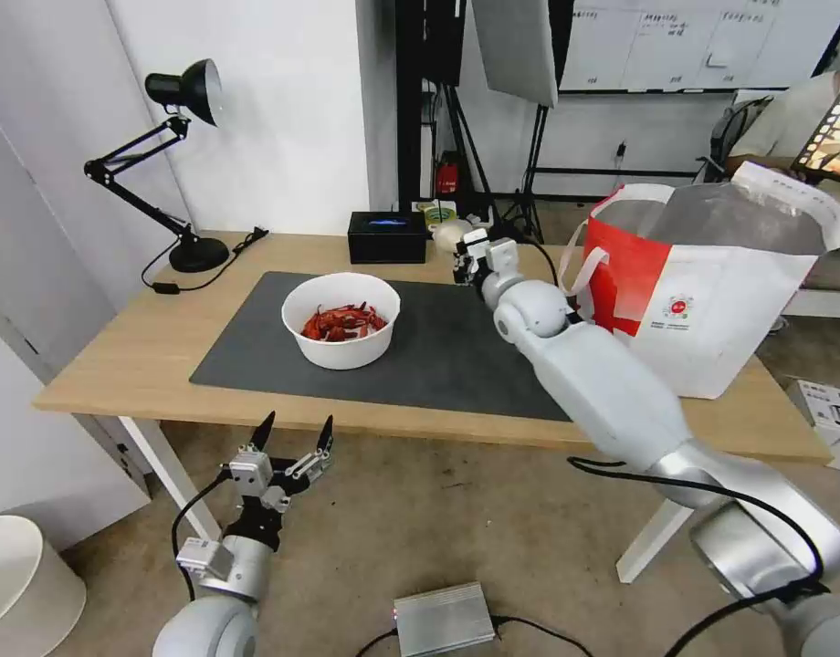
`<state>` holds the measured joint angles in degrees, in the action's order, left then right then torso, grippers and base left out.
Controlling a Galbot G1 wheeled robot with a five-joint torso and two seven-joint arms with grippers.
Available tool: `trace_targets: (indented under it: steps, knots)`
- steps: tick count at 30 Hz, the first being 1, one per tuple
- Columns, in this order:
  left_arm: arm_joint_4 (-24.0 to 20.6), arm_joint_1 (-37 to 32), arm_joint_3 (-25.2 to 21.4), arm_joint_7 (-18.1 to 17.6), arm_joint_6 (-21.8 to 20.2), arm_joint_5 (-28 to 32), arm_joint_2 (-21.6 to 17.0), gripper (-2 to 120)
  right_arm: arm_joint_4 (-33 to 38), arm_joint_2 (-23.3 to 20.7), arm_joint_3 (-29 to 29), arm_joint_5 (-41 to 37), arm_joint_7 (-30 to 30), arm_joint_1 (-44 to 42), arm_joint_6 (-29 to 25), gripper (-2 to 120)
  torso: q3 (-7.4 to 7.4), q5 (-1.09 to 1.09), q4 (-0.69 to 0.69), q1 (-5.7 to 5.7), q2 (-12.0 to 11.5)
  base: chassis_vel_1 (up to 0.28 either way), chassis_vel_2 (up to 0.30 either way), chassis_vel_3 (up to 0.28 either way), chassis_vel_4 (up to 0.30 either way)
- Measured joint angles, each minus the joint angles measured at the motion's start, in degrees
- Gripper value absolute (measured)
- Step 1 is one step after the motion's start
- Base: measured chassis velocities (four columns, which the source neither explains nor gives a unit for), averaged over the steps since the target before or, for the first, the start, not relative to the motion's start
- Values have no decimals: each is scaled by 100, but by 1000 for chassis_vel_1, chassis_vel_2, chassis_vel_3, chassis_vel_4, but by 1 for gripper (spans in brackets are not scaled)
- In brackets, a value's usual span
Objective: Pick up the trash from the table and place it into the takeout bag.
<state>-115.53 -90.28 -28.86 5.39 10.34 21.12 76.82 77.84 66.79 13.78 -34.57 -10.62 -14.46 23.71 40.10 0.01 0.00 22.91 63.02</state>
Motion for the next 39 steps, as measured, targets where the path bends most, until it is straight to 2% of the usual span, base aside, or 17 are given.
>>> trace_targets:
  steps: [1,5,7,8,9,11,12,15,17,21,30,39]
  knots:
    - [0,0,0,0,0,0,0,100,0,0,0,0,0,0,0,3,0,0,0,0,0,0,0,0,0]
    - [24,17,24,0,0,-6,9,100,820,-432,-101,-120,-87,-257,115,3,0,-1,1,0,0,0,0,0,0]
    - [24,17,24,0,0,-6,9,100,820,-432,-101,-120,-87,-257,115,3,0,-1,1,0,0,0,0,0,0]
    - [26,22,25,0,-2,-8,18,100,1021,-564,-150,-148,-98,-326,162,3,0,0,0,0,0,0,0,0,0]
    - [57,23,30,-3,-7,-35,39,100,1575,-1016,-303,-255,-99,-537,232,3,0,-1,0,0,0,0,0,0,0]
    - [78,7,42,-3,-7,-66,65,100,2138,-1482,-602,-285,-30,-851,234,3,0,0,-1,0,0,0,0,0,0]
    - [78,7,42,-3,-7,-66,65,100,2138,-1482,-602,-285,-30,-851,234,3,0,0,-1,0,0,0,0,0,0]
    - [126,7,62,-1,-4,-76,83,100,2736,-1889,-1082,-332,48,-1250,218,3,-1,0,-1,0,0,0,0,0,0]
    - [132,9,67,-1,-3,-78,83,100,2786,-1920,-1126,-337,57,-1286,216,3,0,0,-1,0,0,0,0,0,0]
    - [166,65,154,0,-5,-113,102,100,3465,-2336,-1911,-448,120,-1882,195,3,-1,-1,0,0,0,0,0,0,0]
    - [247,105,330,-2,-9,-241,145,100,3842,-2593,-2956,-530,207,-2683,50,3,0,0,0,0,0,0,0,0,0]
    - [251,100,400,-2,-16,-300,169,100,3805,-2504,-3346,-584,-31,-2804,-352,3,0,-1,1,0,0,0,0,0,0]
